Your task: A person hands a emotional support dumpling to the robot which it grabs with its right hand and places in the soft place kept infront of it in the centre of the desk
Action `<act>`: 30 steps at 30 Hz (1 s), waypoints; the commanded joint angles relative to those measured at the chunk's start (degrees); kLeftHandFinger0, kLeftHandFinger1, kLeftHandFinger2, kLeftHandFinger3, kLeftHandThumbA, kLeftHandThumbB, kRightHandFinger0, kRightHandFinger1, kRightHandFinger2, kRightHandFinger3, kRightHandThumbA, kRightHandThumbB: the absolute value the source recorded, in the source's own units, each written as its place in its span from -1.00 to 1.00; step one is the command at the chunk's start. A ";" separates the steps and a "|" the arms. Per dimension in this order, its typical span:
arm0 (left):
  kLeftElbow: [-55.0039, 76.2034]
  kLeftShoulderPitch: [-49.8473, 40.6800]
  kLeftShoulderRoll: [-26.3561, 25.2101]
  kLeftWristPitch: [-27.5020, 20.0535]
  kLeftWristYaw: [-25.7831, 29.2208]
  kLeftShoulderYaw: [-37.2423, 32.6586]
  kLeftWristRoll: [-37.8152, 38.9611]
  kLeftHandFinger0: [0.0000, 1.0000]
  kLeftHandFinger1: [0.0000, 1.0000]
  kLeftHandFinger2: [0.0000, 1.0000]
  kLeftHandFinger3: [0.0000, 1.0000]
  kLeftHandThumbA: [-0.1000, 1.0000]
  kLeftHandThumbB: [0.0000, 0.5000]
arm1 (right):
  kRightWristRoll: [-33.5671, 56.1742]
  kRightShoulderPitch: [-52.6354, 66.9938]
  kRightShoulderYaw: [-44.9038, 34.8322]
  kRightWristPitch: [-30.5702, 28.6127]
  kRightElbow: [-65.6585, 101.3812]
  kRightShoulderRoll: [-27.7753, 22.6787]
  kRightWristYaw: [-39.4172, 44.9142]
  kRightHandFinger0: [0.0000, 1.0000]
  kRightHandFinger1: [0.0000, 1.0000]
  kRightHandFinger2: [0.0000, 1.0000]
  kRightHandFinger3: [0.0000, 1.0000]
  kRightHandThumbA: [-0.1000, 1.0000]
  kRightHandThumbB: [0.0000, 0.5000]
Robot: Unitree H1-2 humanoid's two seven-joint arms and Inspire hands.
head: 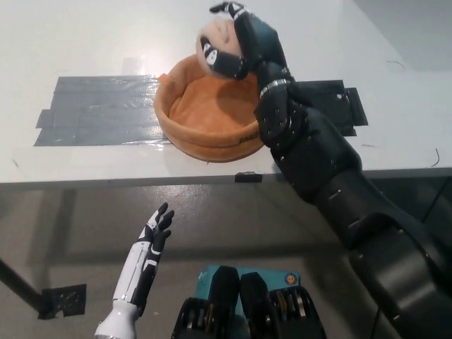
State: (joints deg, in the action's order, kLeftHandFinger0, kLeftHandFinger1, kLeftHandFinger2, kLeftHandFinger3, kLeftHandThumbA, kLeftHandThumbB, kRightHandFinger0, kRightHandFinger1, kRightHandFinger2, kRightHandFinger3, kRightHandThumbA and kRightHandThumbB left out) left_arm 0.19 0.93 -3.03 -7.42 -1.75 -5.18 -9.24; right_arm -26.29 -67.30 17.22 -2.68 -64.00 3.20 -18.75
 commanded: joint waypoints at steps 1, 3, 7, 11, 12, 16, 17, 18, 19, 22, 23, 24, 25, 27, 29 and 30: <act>1.79 1.20 -0.40 -0.11 -0.41 -0.40 -0.41 1.00 1.00 1.00 1.00 1.00 -0.48 | 0.06 -2.92 0.59 -4.30 -2.07 0.48 -0.89 -1.00 -0.22 0.69 0.53 -1.00 -0.35; 1.68 1.34 -0.41 -0.43 -0.77 -0.45 0.45 1.00 1.00 1.00 1.00 1.00 -0.56 | -0.06 -2.64 1.10 -4.22 -3.04 0.30 0.65 -1.00 -0.21 0.75 0.61 -1.00 -0.41; 1.59 1.36 -0.54 -0.36 -0.45 -0.68 -0.33 1.00 1.00 1.00 1.00 1.00 -0.57 | 2.42 -3.78 0.94 -0.74 -4.08 0.04 11.85 0.46 1.00 1.00 1.00 -0.55 0.09; 1.41 1.96 -0.41 -0.28 -0.38 -0.80 -0.43 1.00 1.00 1.00 1.00 1.00 -0.55 | 3.16 -4.85 1.28 0.22 -4.18 -0.90 19.67 1.00 1.00 1.00 1.00 0.36 0.91; 1.52 1.96 -0.41 -0.17 -0.32 -0.86 -0.65 1.00 1.00 1.00 1.00 1.00 -0.55 | 2.93 -4.86 1.41 0.69 -3.57 -1.08 20.03 1.00 1.00 1.00 1.00 0.47 0.96; 1.40 2.38 -0.51 0.13 -0.57 -0.89 -0.35 1.00 1.00 1.00 1.00 1.00 -0.49 | 2.27 -4.88 1.53 0.31 -1.52 -1.87 19.81 1.00 1.00 1.00 1.00 0.83 1.00; 1.62 2.36 -0.57 0.41 -0.64 -0.99 -0.50 1.00 1.00 1.00 1.00 1.00 -0.44 | 2.38 -4.78 1.48 0.29 -0.02 -2.25 20.52 1.00 1.00 1.00 1.00 0.94 1.00; 1.61 2.36 -0.61 0.48 -0.67 -1.01 -0.46 1.00 1.00 1.00 1.00 1.00 -0.40 | 2.57 -4.55 1.28 0.33 1.57 -2.53 20.84 1.00 1.00 1.00 1.00 0.99 1.00; 1.55 2.39 -0.62 0.51 -0.60 -1.01 -0.50 1.00 1.00 1.00 1.00 1.00 -0.38 | 2.55 -4.26 1.22 0.56 3.56 -2.88 21.10 1.00 1.00 1.00 1.00 1.00 1.00; 1.29 2.67 -0.55 0.39 -0.42 -1.00 -0.47 1.00 1.00 1.00 1.00 1.00 -0.44 | 3.19 -4.28 0.44 0.10 7.01 -3.63 21.54 1.00 1.00 1.00 1.00 1.00 0.97; 1.23 2.64 -0.57 0.15 -0.33 -1.01 -0.58 1.00 1.00 1.00 1.00 1.00 -0.46 | 3.88 -4.21 -0.11 0.10 9.04 -4.10 22.38 1.00 1.00 1.00 1.00 1.00 0.96; 1.03 2.64 -0.57 0.01 -0.25 -1.11 -0.83 1.00 1.00 1.00 1.00 1.00 -0.42 | 4.70 -4.13 -0.78 0.66 10.77 -4.59 23.34 1.00 1.00 1.00 1.00 1.00 0.94; 0.96 2.58 -0.50 0.19 -0.27 -1.24 -0.96 1.00 1.00 1.00 1.00 1.00 -0.42 | 5.27 -3.93 -1.30 1.03 11.93 -4.96 23.94 1.00 1.00 1.00 1.00 1.00 0.94; 0.78 2.67 -0.47 0.20 -0.41 -1.08 -0.36 1.00 1.00 1.00 1.00 1.00 -0.33 | 6.28 -3.25 -2.70 1.59 17.18 -6.51 24.55 1.00 1.00 1.00 1.00 1.00 0.77; 0.69 2.72 -0.47 0.04 -0.48 -1.02 -0.04 1.00 1.00 1.00 1.00 1.00 -0.31 | 6.43 -2.56 -3.47 2.65 21.54 -7.90 25.30 1.00 1.00 1.00 1.00 1.00 0.79; 0.45 3.08 -0.43 -0.15 -0.59 -0.88 0.45 1.00 1.00 1.00 1.00 1.00 -0.37 | 7.12 -2.23 -4.37 2.67 24.71 -9.32 26.10 1.00 1.00 1.00 1.00 1.00 0.85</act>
State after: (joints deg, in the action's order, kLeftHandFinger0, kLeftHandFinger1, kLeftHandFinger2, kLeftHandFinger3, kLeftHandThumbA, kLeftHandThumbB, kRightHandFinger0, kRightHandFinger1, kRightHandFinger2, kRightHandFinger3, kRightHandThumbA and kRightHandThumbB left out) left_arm 0.07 2.87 -3.30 -6.91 -1.77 -6.04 -9.54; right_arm -22.69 -67.13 15.61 -1.15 -48.32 -2.28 3.47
